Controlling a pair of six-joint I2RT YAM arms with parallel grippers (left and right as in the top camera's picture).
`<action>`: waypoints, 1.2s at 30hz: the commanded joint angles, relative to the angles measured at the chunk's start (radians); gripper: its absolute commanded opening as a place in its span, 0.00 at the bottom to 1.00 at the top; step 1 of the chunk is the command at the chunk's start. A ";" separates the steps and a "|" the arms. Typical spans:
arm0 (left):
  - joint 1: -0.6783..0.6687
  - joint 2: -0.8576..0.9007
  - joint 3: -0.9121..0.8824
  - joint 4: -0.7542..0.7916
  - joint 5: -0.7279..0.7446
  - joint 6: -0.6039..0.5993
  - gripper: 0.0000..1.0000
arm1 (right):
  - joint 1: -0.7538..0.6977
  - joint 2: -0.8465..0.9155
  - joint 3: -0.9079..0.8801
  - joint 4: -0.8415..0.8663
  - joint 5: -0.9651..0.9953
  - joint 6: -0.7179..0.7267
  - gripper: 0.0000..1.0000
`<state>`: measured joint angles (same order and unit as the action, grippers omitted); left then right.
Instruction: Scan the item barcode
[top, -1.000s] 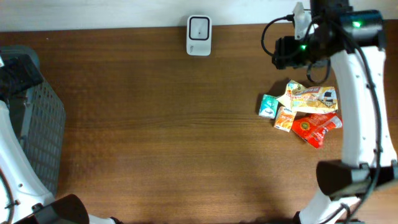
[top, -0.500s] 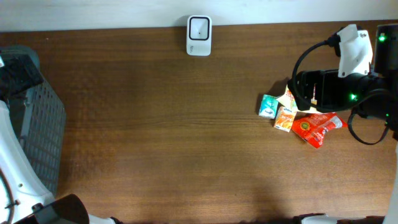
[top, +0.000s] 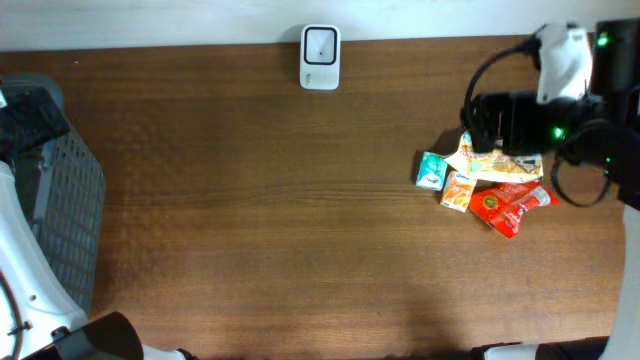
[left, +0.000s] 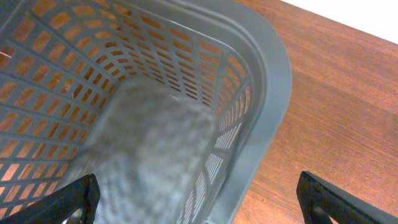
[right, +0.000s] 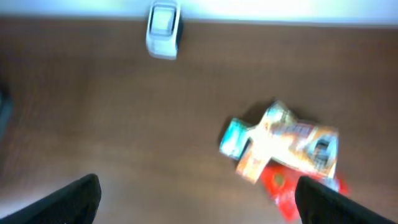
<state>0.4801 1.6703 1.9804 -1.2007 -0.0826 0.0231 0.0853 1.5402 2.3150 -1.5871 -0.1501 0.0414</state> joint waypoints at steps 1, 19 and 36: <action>0.003 -0.003 0.000 0.002 0.000 0.015 0.99 | 0.006 -0.031 -0.024 0.125 0.085 -0.008 0.99; 0.003 -0.003 0.000 0.002 0.000 0.015 0.99 | -0.059 -0.728 -1.239 1.111 0.136 -0.008 0.99; 0.003 -0.003 0.000 0.002 0.000 0.015 0.99 | -0.092 -1.459 -2.201 1.802 0.099 -0.004 0.99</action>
<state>0.4801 1.6699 1.9804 -1.2007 -0.0830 0.0231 -0.0006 0.1448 0.1711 0.2096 -0.0433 0.0406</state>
